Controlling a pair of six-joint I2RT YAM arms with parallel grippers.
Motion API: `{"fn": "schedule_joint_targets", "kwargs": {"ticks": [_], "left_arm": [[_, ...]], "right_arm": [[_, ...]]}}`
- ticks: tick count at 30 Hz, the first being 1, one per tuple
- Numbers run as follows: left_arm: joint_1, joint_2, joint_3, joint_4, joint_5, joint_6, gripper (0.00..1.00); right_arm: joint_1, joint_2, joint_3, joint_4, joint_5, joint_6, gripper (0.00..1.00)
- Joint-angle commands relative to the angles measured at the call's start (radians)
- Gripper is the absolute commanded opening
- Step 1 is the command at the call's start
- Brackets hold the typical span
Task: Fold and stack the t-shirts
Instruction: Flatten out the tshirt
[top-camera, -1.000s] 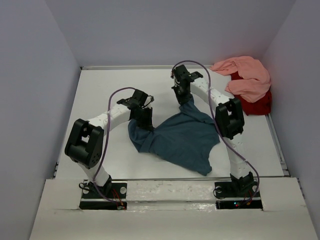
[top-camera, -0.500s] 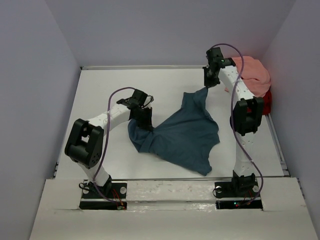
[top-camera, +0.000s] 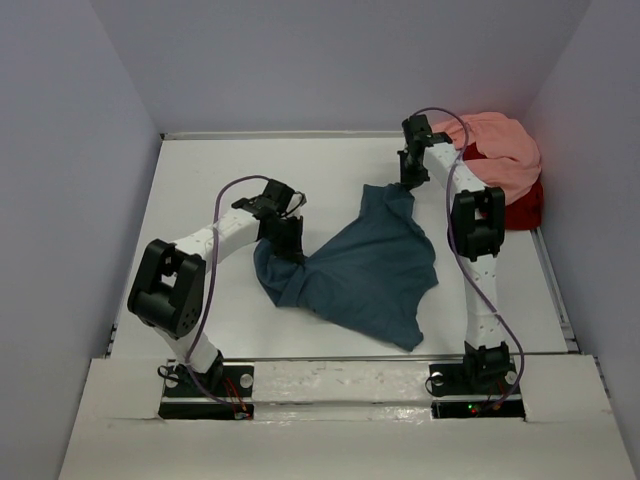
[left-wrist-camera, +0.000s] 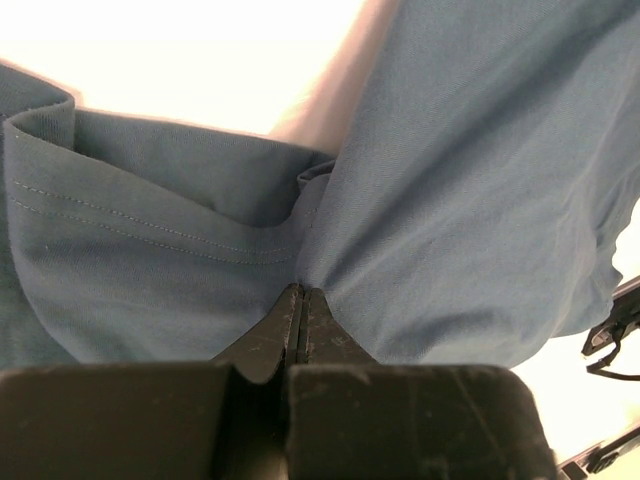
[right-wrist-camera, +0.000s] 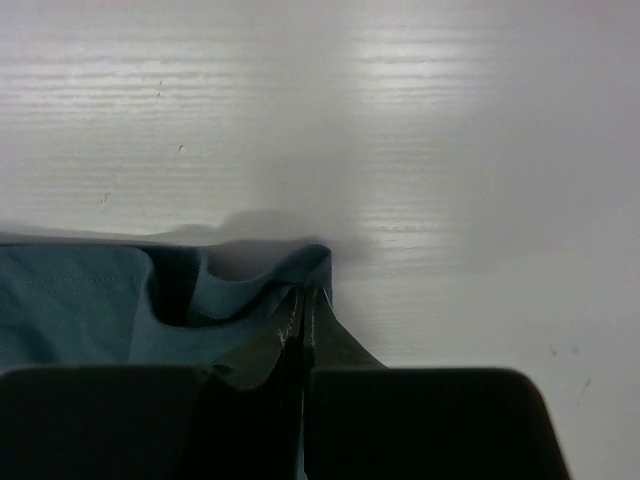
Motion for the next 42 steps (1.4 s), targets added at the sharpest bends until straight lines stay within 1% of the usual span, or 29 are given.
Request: {"fn": "schedule_joint_targets", "kwargs": {"ticks": [1, 4, 5, 6, 7, 8, 9, 11, 17, 22, 25, 26, 27, 28, 29, 31, 32, 34, 35, 40, 42], "left_arm": [[0.007, -0.068, -0.018, -0.045, 0.002, 0.010, 0.00], [0.009, -0.065, -0.006, -0.053, -0.009, 0.006, 0.00], [0.007, -0.068, 0.001, -0.056, -0.041, 0.000, 0.00], [0.010, -0.074, 0.011, -0.059, -0.061, -0.007, 0.03], [0.015, -0.083, 0.032, -0.063, -0.083, -0.011, 0.07], [0.019, -0.105, 0.043, -0.062, -0.098, -0.016, 0.20], [0.026, -0.117, 0.054, -0.060, -0.128, -0.026, 0.28], [0.047, -0.145, 0.084, -0.056, -0.150, -0.034, 0.38], [0.096, -0.146, 0.121, -0.051, -0.146, -0.031, 0.38], [0.108, -0.127, 0.140, -0.054, -0.121, -0.008, 0.39], [0.109, -0.102, 0.140, -0.071, -0.104, 0.010, 0.41], [0.109, -0.087, 0.140, -0.079, -0.103, 0.015, 0.44], [0.109, -0.082, 0.137, -0.080, -0.091, 0.025, 0.45], [0.112, -0.079, 0.129, -0.080, -0.078, 0.030, 0.48], [0.110, -0.073, 0.124, -0.082, -0.042, 0.038, 0.52], [0.110, -0.068, 0.118, -0.086, 0.004, 0.056, 0.56], [0.112, -0.062, 0.107, -0.088, 0.053, 0.062, 0.59], [0.112, -0.057, 0.088, -0.105, 0.087, 0.069, 0.61], [0.110, -0.060, 0.077, -0.106, 0.115, 0.072, 0.62], [0.110, -0.111, 0.000, -0.117, 0.117, 0.082, 0.63], [0.110, -0.137, -0.020, -0.112, 0.150, 0.085, 0.63]], "right_arm": [[-0.028, -0.010, 0.064, 0.042, 0.025, -0.022, 0.00], [-0.048, -0.021, 0.063, 0.046, 0.045, -0.027, 0.00], [-0.048, -0.024, 0.061, 0.049, 0.054, -0.024, 0.00], [-0.057, -0.027, 0.059, 0.049, 0.057, -0.025, 0.00], [-0.068, -0.025, 0.061, 0.049, 0.065, -0.025, 0.00], [-0.068, -0.027, 0.061, 0.049, 0.074, -0.022, 0.00], [-0.078, -0.028, 0.059, 0.051, 0.084, -0.021, 0.00], [-0.091, -0.037, 0.058, 0.051, 0.092, -0.014, 0.00], [-0.120, -0.074, 0.064, 0.068, 0.091, -0.016, 0.00], [-0.129, -0.096, 0.075, 0.074, 0.082, -0.016, 0.00], [-0.129, -0.106, 0.079, 0.077, 0.104, -0.019, 0.00], [-0.138, -0.108, 0.082, 0.077, 0.117, -0.019, 0.00], [-0.138, -0.108, 0.085, 0.075, 0.130, -0.019, 0.00], [-0.149, -0.110, 0.089, 0.075, 0.140, -0.014, 0.00], [-0.166, -0.111, 0.089, 0.075, 0.141, -0.013, 0.00], [-0.180, -0.114, 0.086, 0.075, 0.126, -0.010, 0.00], [-0.189, -0.119, 0.078, 0.074, 0.120, -0.008, 0.00], [-0.189, -0.122, 0.070, 0.075, 0.112, -0.008, 0.00], [-0.189, -0.123, 0.067, 0.075, 0.106, -0.007, 0.00], [-0.189, -0.119, 0.064, 0.075, 0.094, -0.005, 0.00], [-0.189, -0.119, 0.059, 0.075, 0.089, -0.004, 0.00]]}}
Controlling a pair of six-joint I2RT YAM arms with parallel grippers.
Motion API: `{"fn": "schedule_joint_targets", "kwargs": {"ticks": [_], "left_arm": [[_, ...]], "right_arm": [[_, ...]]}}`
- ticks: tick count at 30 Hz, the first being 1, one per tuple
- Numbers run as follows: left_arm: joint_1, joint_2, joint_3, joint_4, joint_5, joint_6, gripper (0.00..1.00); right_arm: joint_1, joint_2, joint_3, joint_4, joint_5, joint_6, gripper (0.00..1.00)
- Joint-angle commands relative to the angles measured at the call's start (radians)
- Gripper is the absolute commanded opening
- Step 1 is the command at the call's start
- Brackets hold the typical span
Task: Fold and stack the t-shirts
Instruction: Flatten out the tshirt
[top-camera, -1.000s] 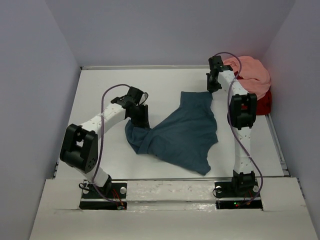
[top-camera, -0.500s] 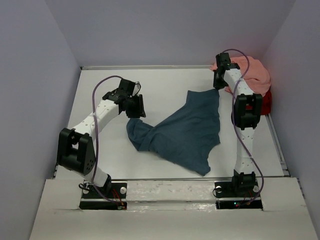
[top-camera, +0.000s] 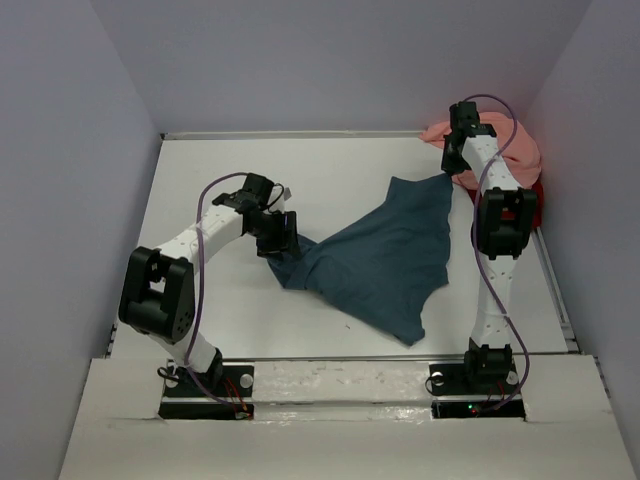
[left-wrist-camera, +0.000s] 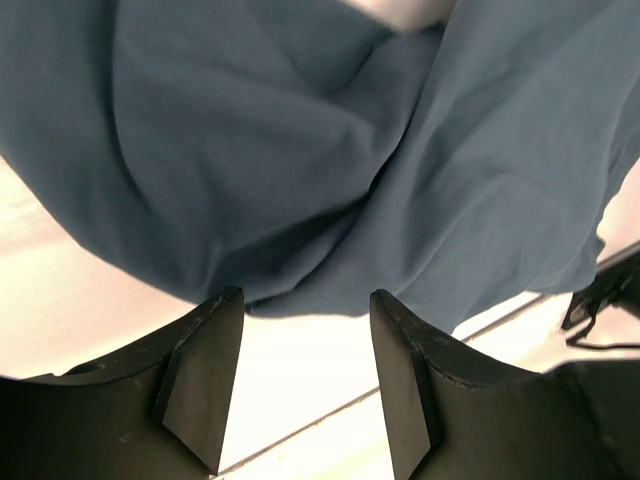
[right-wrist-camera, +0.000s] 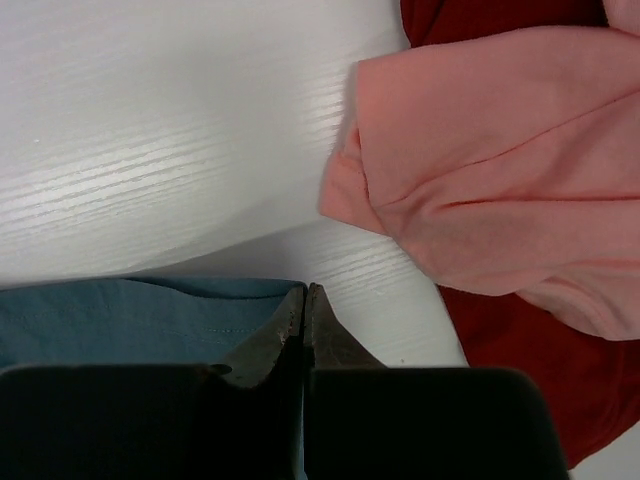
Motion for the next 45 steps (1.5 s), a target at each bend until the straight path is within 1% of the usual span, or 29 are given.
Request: {"fn": "schedule_joint_targets", "kwargs": {"ticks": [1, 3, 11, 15, 20, 24, 31, 33, 34, 35, 37, 42, 45], "left_arm": [[0.003, -0.087, -0.055, -0.029, 0.095, 0.026, 0.63], [0.004, -0.101, -0.078, -0.024, 0.120, 0.021, 0.63], [0.003, -0.099, -0.131, 0.013, 0.124, 0.027, 0.62], [0.001, -0.070, -0.145, 0.029, 0.135, 0.029, 0.62], [0.001, -0.050, -0.138, 0.045, 0.101, 0.029, 0.62], [0.001, -0.026, -0.137, 0.060, 0.109, 0.029, 0.61], [-0.006, 0.017, -0.164, 0.124, 0.114, 0.026, 0.60], [-0.008, 0.023, -0.163, 0.131, 0.124, 0.024, 0.49], [-0.009, 0.025, -0.157, 0.132, 0.126, 0.026, 0.39], [-0.008, 0.028, -0.154, 0.131, 0.127, 0.026, 0.19], [-0.008, 0.028, -0.145, 0.123, 0.129, 0.027, 0.01], [-0.009, -0.001, -0.105, 0.077, 0.112, 0.040, 0.00], [-0.008, -0.026, -0.042, 0.013, 0.089, 0.052, 0.00]], "right_arm": [[0.005, -0.069, 0.019, 0.043, -0.005, 0.004, 0.00], [0.005, -0.067, 0.016, 0.043, -0.011, 0.006, 0.00], [0.005, -0.067, 0.016, 0.045, -0.021, 0.007, 0.00], [0.005, -0.066, 0.019, 0.045, -0.024, 0.007, 0.00], [0.005, -0.066, 0.019, 0.043, -0.030, 0.007, 0.00], [0.005, -0.069, 0.017, 0.045, -0.031, 0.007, 0.00], [0.005, -0.072, 0.016, 0.045, -0.033, 0.007, 0.00], [0.005, -0.076, 0.013, 0.045, -0.033, 0.009, 0.00], [0.005, -0.076, 0.013, 0.043, -0.033, 0.007, 0.00], [0.005, -0.080, 0.010, 0.043, -0.032, 0.009, 0.00], [-0.004, -0.080, 0.008, 0.043, -0.031, 0.009, 0.00], [-0.004, -0.081, -0.002, 0.043, -0.033, 0.012, 0.00], [-0.004, -0.089, -0.016, 0.045, -0.045, 0.018, 0.00]]}}
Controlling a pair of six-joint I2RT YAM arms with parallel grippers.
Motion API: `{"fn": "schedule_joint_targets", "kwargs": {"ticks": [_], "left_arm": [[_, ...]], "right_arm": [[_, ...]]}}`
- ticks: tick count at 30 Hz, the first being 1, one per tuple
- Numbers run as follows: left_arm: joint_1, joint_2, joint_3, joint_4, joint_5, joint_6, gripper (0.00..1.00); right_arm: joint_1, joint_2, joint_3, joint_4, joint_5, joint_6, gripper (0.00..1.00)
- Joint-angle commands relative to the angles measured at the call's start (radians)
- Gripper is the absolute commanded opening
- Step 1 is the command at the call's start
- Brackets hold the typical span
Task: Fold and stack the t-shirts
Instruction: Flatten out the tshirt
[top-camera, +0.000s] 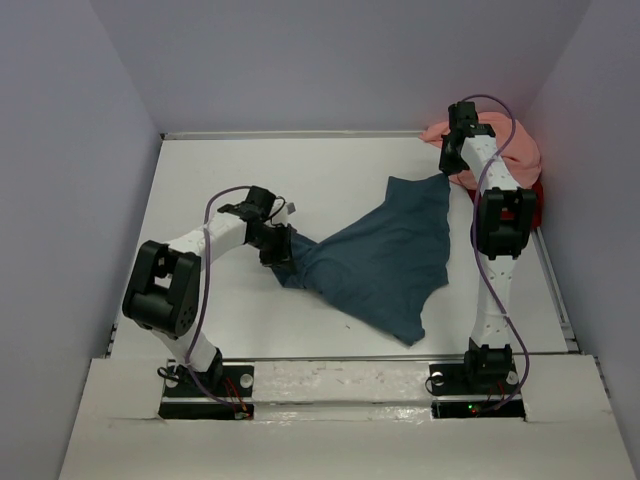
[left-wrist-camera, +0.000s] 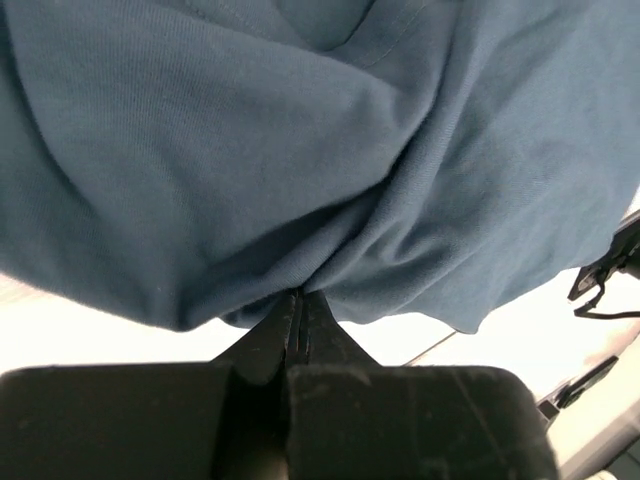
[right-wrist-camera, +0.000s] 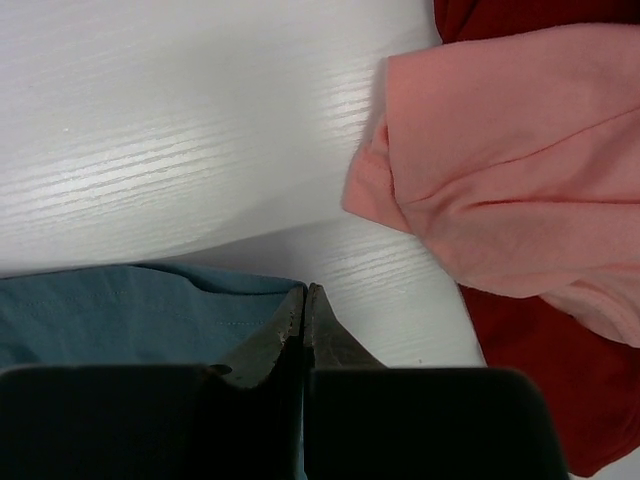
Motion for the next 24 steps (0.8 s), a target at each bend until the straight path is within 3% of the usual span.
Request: {"fn": "schedule_joint_targets", "kwargs": {"ticks": [1, 8, 15, 21, 24], "left_arm": [[-0.003, -0.065, 0.128, -0.106, -0.029, 0.029, 0.00], [0.011, -0.061, 0.358, -0.229, -0.166, -0.012, 0.00], [0.024, -0.145, 0.379, -0.094, -0.244, -0.179, 0.02], [0.022, -0.191, 0.342, -0.015, -0.235, -0.293, 0.05], [0.020, -0.213, 0.342, -0.060, -0.313, -0.297, 0.05]], "right_arm": [[-0.003, -0.097, -0.020, 0.043, -0.020, 0.015, 0.00], [-0.003, -0.180, 0.020, -0.006, -0.212, 0.074, 0.00], [-0.003, -0.310, 0.097, -0.055, -0.467, 0.183, 0.00], [-0.003, -0.526, -0.053, 0.005, -0.576, 0.210, 0.00], [-0.003, -0.609, -0.086, 0.025, -0.654, 0.245, 0.00]]}}
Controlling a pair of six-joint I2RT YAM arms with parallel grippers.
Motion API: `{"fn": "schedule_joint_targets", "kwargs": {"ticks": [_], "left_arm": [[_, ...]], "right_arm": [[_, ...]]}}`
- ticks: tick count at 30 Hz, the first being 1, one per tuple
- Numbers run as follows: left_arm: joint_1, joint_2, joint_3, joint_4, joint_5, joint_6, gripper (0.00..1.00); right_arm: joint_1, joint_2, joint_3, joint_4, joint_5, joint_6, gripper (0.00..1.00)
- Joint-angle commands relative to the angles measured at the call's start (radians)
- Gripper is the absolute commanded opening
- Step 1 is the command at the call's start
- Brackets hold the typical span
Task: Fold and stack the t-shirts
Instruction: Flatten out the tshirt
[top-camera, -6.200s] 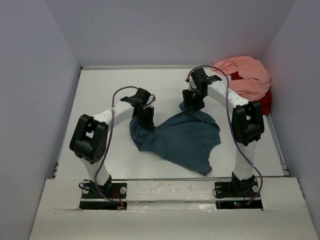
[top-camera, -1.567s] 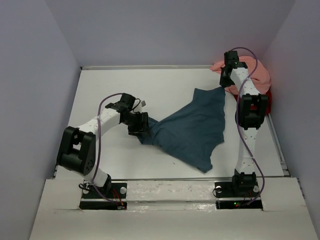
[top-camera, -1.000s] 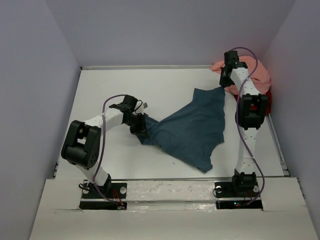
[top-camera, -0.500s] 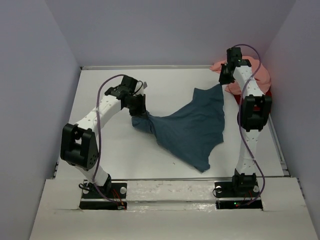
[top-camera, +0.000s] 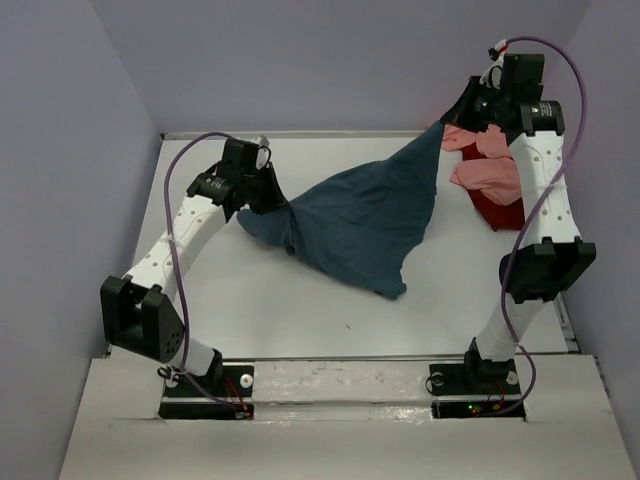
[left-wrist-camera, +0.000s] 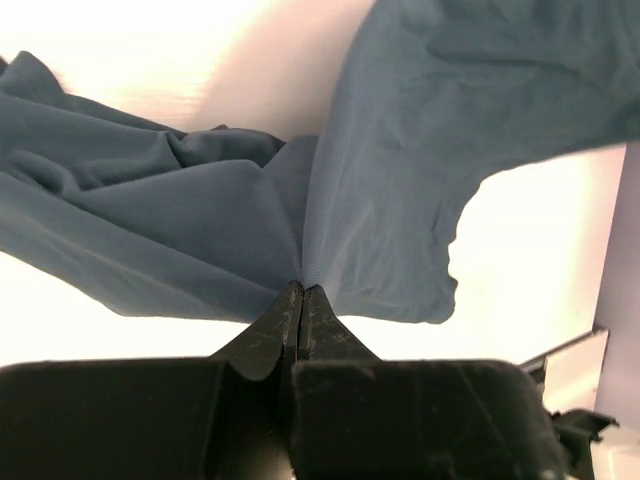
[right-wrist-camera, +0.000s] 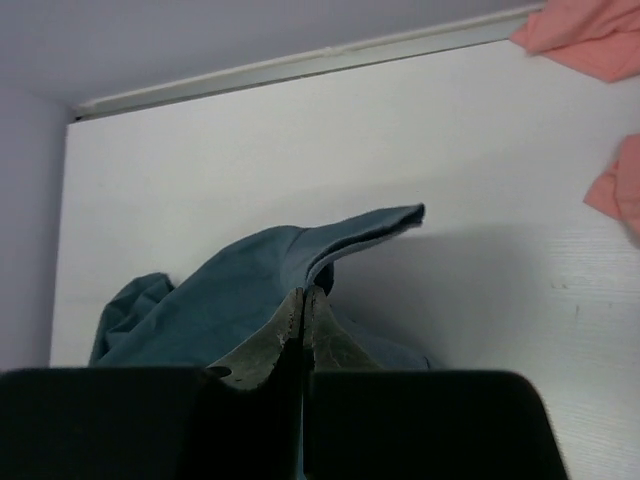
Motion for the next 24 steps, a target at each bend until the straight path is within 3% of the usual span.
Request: {"fn": "schedule_joint_targets", "kwargs": {"ticks": [1, 4, 11, 18, 21, 24], "left_arm": [[0.001, -0.064, -0.004, -0.017, -0.106, -0.057, 0.05], [-0.001, -0.081, 0.007, -0.100, -0.203, -0.081, 0.05], [-0.005, -0.246, -0.053, -0.120, -0.243, -0.180, 0.05], [-0.021, -0.686, -0.164, -0.040, -0.358, -0.285, 0.08], [-0.021, -0.817, -0.174, -0.059, -0.369, -0.347, 0.10], [-0.022, -0.852, -0.106, -0.141, -0.352, -0.359, 0.10]], "right_arm": [[-0.003, -0.109, -0.045, 0.065, -0.153, 0.065, 0.00], [-0.003, -0.168, -0.067, 0.072, -0.247, 0.123, 0.00], [-0.003, -0.359, -0.166, 0.075, -0.503, 0.203, 0.00], [-0.003, -0.674, -0.344, 0.226, -0.660, 0.320, 0.00], [-0.003, -0.788, -0.326, 0.224, -0.664, 0.337, 0.00], [-0.003, -0.863, -0.259, 0.198, -0.675, 0.373, 0.00]]}}
